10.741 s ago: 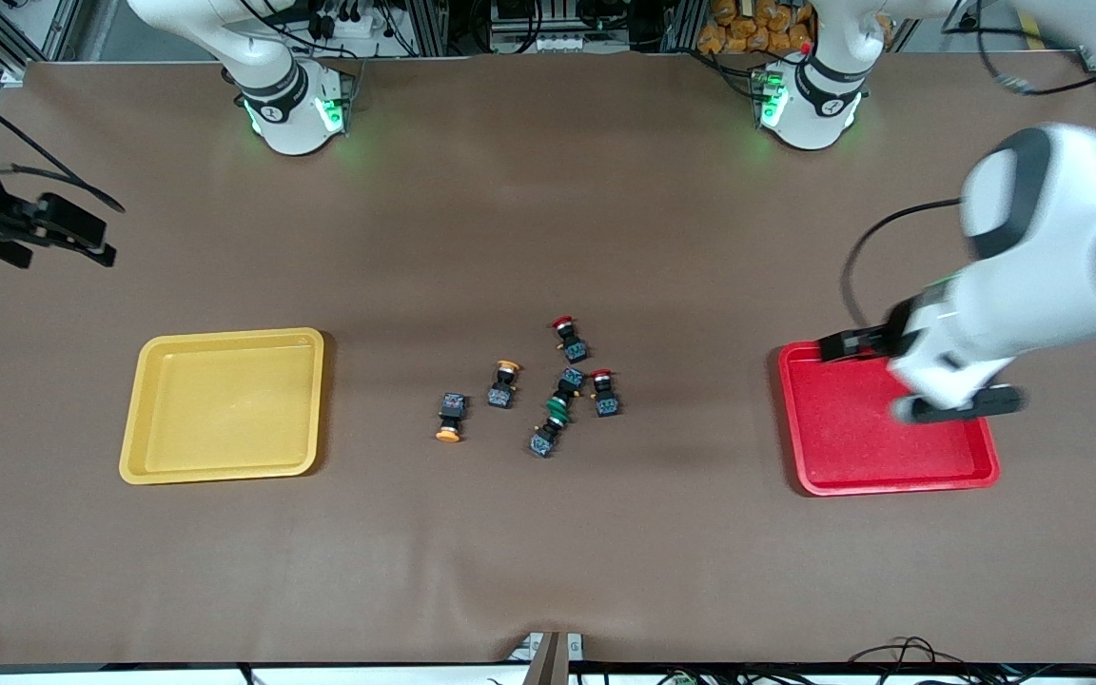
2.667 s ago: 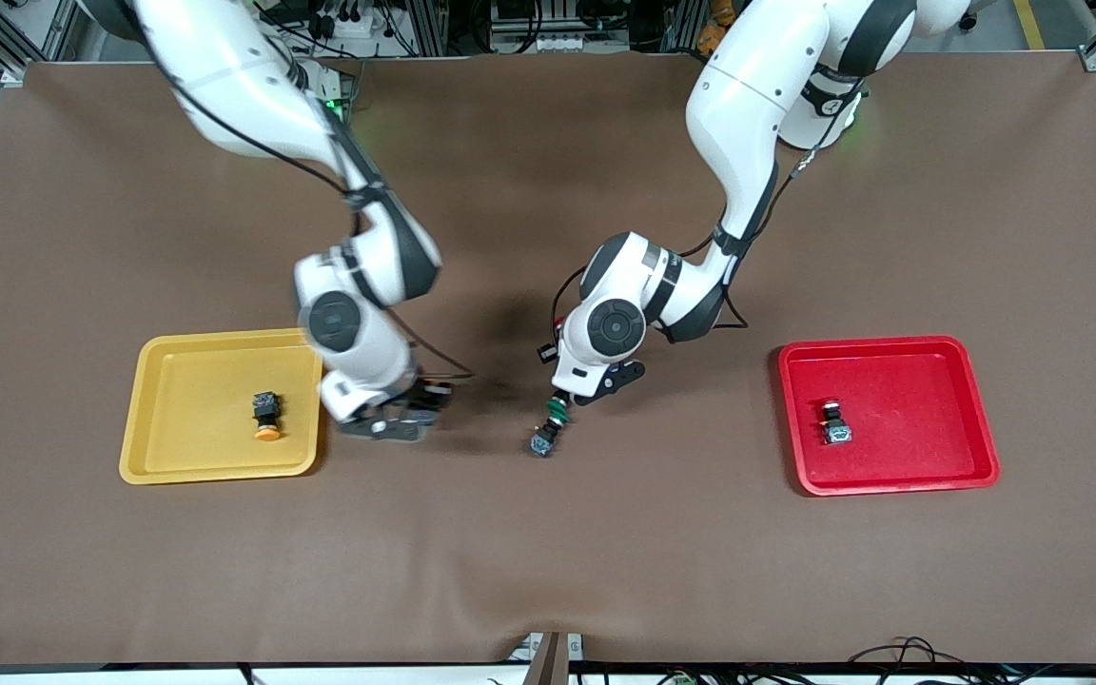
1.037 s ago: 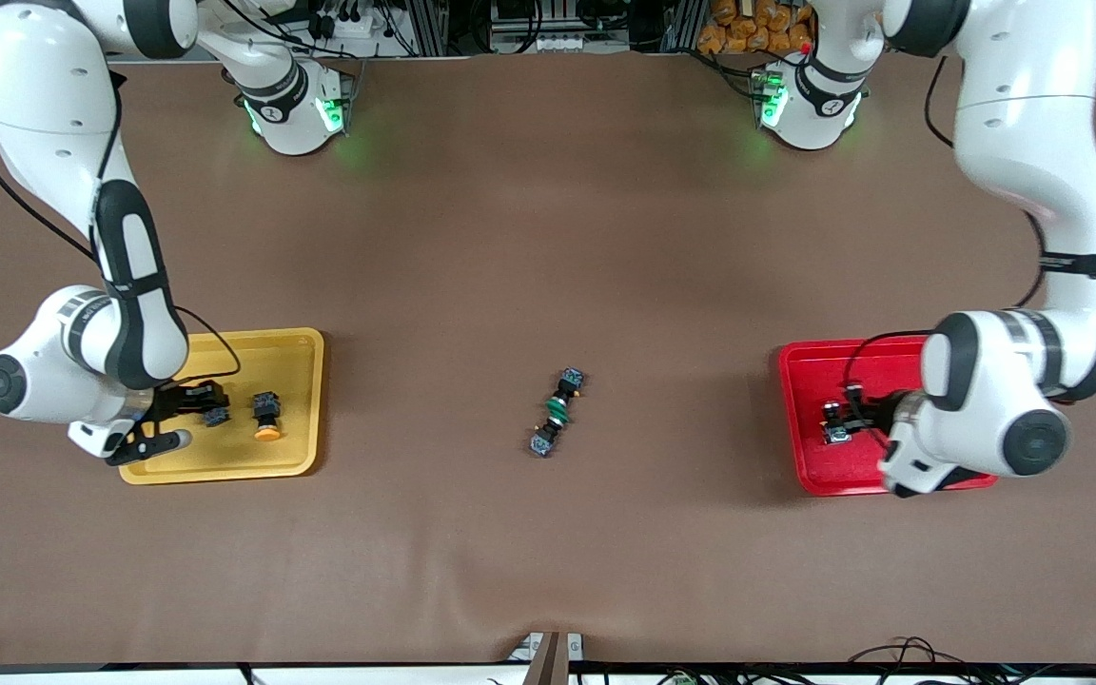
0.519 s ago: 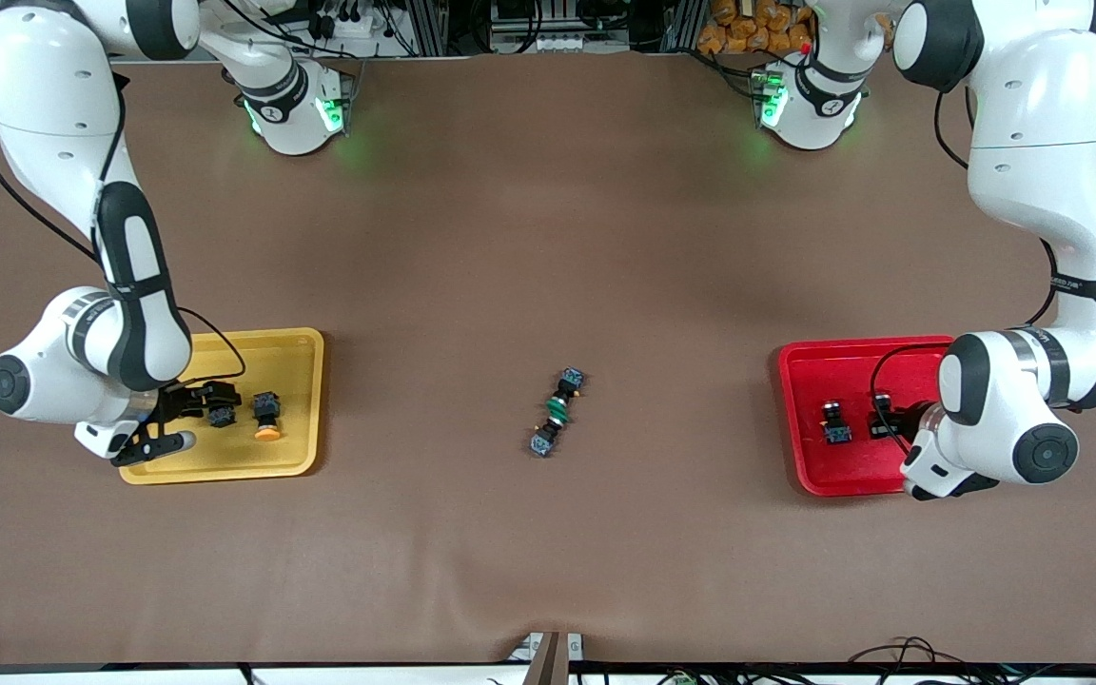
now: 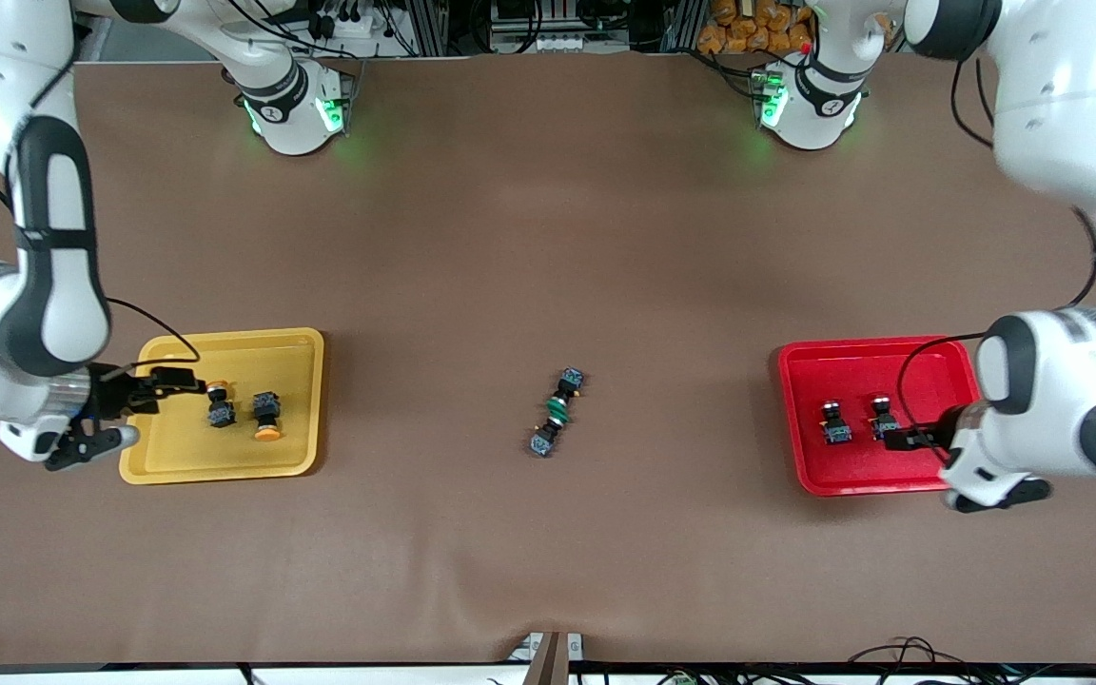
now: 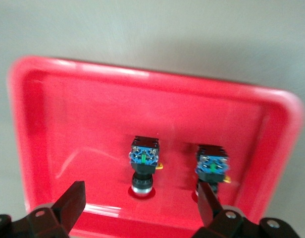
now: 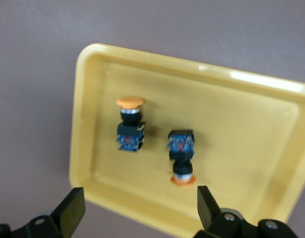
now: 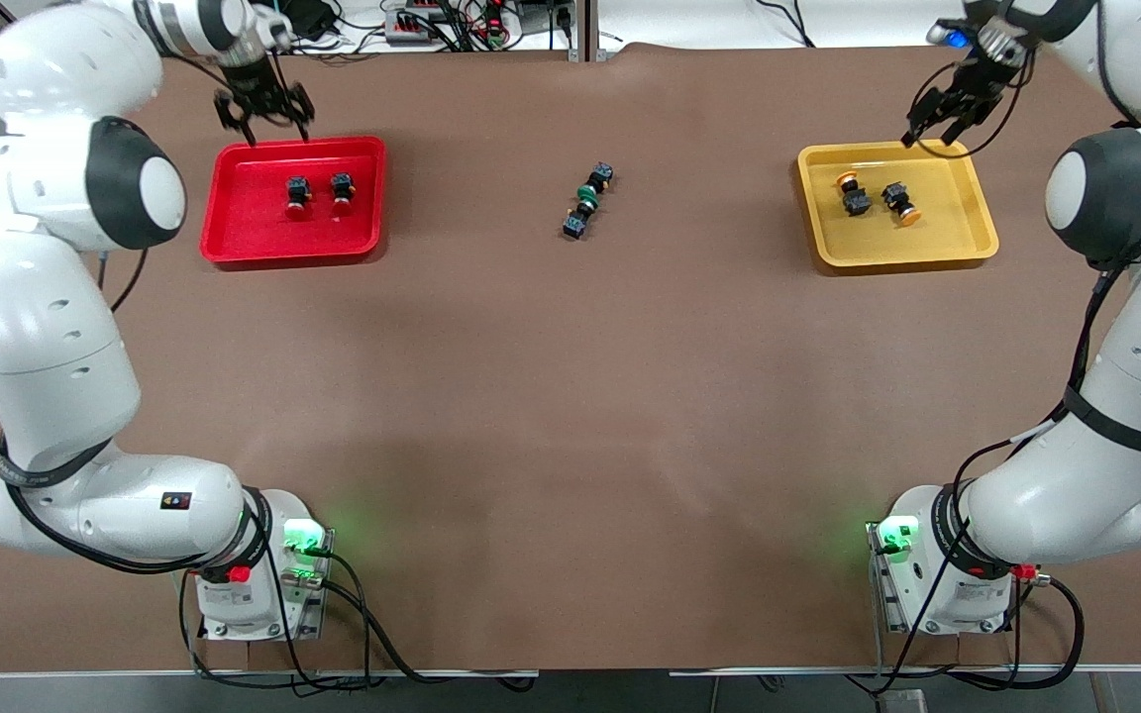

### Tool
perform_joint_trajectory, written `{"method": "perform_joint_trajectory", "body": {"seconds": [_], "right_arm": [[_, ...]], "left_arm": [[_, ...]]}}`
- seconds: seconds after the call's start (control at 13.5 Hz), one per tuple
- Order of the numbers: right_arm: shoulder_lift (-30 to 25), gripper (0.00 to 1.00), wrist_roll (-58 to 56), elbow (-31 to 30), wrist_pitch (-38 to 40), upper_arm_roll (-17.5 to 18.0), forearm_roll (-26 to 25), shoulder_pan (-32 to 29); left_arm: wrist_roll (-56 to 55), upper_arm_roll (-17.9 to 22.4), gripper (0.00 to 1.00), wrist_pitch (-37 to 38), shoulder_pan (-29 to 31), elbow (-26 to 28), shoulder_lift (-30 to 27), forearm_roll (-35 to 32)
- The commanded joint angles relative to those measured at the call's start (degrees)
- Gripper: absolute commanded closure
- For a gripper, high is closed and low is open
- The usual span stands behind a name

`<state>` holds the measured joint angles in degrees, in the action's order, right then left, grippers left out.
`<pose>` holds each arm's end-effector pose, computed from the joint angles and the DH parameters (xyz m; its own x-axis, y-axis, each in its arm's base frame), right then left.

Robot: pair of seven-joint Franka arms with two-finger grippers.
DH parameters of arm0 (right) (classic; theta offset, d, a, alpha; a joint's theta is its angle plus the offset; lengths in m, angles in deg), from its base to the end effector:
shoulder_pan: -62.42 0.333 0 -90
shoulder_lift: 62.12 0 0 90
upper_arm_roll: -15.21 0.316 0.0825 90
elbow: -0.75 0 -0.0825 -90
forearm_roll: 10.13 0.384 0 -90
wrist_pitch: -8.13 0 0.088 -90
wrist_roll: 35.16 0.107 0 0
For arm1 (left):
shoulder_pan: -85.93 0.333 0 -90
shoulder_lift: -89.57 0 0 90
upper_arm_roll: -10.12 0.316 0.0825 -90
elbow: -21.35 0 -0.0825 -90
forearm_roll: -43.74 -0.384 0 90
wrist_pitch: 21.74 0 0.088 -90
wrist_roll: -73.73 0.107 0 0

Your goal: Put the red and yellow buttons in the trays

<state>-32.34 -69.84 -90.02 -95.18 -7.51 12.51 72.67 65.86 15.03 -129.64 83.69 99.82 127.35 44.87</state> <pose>0.6531 -0.0780 0.3355 0.9521 0.2800 -0.1234 0.2386 -0.9318 -0.2734 0.7110 0.0197 0.3189 0.9744 0.1783 -0.1369 0.1724 -0.9835 -0.0540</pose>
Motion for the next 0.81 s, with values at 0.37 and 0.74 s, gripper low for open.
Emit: {"method": "perform_joint_trajectory", "body": {"seconds": [0.37,0.74], "right_arm": [[-15.16,0.0,23.42,5.6,15.41,7.23,-10.58,1.87],[-22.65,0.0,29.15,5.95,18.41,13.23,-14.47,1.17]], "left_arm": [[-0.3,-0.87,0.0,9.45,0.13,1.87,-20.09,-0.96],[3.65,-4.3,0.0,18.67,0.48,1.86,-30.37,-1.49]]}}
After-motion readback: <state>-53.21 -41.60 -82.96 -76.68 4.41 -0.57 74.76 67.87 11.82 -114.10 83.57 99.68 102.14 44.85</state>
